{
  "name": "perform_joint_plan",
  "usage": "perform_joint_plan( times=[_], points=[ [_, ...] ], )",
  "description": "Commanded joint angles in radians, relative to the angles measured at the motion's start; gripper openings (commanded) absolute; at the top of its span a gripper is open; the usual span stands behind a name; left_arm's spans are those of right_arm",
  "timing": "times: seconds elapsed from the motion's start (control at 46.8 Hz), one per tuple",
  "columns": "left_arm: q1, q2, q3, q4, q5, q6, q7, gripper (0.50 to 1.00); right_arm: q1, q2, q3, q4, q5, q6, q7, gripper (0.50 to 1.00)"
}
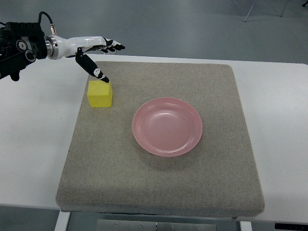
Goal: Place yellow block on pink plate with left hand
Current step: 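Reach the left hand forward over the yellow cube, then lower the left hand and close fingers around the yellow cube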
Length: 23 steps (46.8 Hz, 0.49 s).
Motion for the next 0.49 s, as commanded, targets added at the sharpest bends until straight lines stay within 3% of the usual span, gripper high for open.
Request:
perform_joint_plan(
  times=[0.0,0.47],
  points=[
    [0.003,0.013,0.004,-0.002,0.060,-0.002,-0.008,0.984,0.000,0.000,0.000,0.000,0.001,0.000,0.000,0.924],
    [0.016,0.110,0.002,-0.170,0.310,0.009,-0.057,0.979,0.000,0.000,0.000,0.000,0.000,0.000,0.000,0.924]
  ],
)
